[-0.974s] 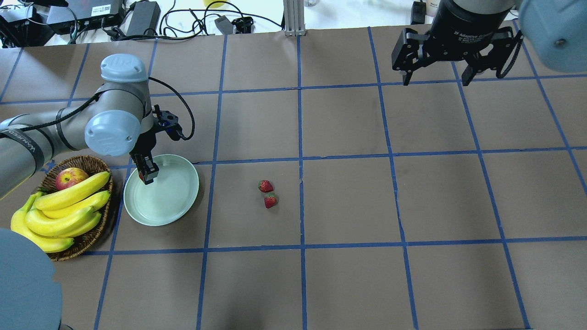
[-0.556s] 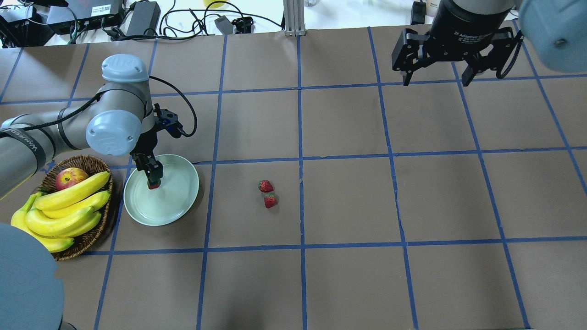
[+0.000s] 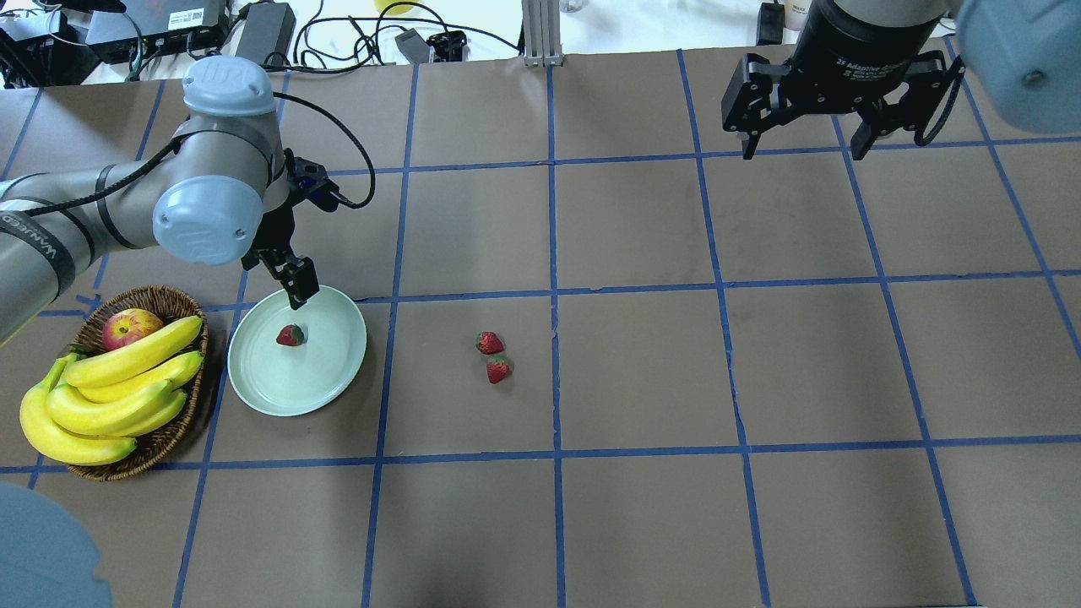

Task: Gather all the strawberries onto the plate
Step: 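Lower the held strawberry onto the plate and open the left gripper, then move the left gripper to the pair of strawberries and grasp one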

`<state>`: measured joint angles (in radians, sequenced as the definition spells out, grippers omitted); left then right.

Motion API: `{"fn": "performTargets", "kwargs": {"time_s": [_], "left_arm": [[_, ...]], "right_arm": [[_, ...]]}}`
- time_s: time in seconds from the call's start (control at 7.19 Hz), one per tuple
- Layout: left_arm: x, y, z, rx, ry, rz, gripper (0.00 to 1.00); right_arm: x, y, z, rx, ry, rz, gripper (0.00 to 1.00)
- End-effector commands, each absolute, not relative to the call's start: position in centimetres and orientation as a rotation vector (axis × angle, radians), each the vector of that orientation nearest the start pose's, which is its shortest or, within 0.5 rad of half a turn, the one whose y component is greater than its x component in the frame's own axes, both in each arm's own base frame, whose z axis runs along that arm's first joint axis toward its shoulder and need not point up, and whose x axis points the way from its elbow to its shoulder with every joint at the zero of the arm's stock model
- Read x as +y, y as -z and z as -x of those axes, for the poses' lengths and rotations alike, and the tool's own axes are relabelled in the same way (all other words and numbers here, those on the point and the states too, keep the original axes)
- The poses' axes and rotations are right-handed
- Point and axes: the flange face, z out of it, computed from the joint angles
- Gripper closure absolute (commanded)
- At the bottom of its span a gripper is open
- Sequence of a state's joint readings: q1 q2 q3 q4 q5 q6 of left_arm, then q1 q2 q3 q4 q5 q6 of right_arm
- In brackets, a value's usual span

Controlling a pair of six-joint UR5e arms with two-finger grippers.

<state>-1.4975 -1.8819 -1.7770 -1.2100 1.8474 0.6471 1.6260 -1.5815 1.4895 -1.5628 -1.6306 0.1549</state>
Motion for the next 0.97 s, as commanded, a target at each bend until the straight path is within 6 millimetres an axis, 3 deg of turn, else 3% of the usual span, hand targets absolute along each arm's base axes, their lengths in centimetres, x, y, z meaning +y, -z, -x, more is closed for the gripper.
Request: {"fn": "performTargets", "kwargs": {"time_s": [0.0,0.14,0.42,0.56,0.7,0.83], "left_arm": [[-55.6,-27.6,11.5,2.980,-0.222,-0.437,0.00],[-55.3,-27.4,13.6,2.997,-0.193,-0.265,0.00],[-55.2,-26.8,18.0,3.075,-0.080,-0.123,0.00],[-55.2,-26.0,19.4,3.192,-0.088,0.025,0.00],[-55.4,-25.0,20.0,3.205,-0.070,0.046,0.00],[-54.6,-23.5,21.9,3.197,-0.091,0.107,0.00]], "right_arm": [[-48.6,-53.3,-15.4,3.185,0.139,-0.163,0.00],[-48.6,-53.3,-15.5,3.184,0.139,-0.163,0.00],[-48.6,-53.3,-15.5,3.184,0.139,-0.163,0.00],[-48.6,-53.3,-15.5,3.184,0.139,-0.163,0.00],[-48.6,-53.3,-15.4,3.184,0.139,-0.165,0.00],[-48.6,-53.3,-15.5,3.184,0.139,-0.163,0.00]]}}
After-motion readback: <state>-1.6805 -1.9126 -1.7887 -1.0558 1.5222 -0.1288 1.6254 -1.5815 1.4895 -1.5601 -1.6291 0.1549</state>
